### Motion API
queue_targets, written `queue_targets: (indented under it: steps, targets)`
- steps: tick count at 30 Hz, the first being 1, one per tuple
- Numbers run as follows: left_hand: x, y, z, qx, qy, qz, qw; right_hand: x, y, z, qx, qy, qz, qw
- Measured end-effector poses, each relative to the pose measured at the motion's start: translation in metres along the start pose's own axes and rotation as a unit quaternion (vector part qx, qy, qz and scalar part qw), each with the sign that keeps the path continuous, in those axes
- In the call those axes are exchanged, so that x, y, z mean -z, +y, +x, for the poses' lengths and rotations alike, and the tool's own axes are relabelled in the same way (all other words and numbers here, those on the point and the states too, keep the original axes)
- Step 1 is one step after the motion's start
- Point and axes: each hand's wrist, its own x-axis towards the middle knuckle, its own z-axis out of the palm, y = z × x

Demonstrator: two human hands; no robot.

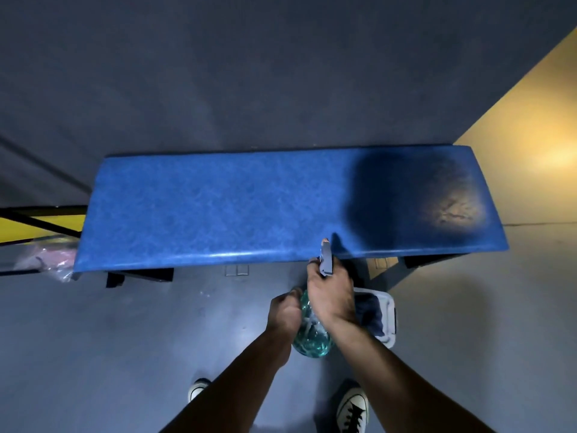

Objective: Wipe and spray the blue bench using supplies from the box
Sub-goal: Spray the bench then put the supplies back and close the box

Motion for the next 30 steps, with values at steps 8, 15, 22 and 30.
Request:
queue_targets:
  steps: [8,15,22,30]
  targets:
    - [-0.075,-0.011,-0.003,-0.003,-0.022,0.023,0.999,0.060,0.026,0.033,-0.006,0.027,-0.016,0.999]
    - [-0.152,-0.030,-0.001,-0.009,-0.020,0.037,0.999,0.134,0.056,0.056,-0.015,0.039,0.002,0.999]
    - [-0.227,-0.040,-0.007,-0.030,-0.054,0.071,0.996,0.193,0.092,0.095,-0.028,0.045,-0.010,0.999]
    - [-0.298,-0.053,-0.005,-0.023,-0.098,0.139,0.985,0.250,0.129,0.121,-0.006,0.086,0.053,0.995]
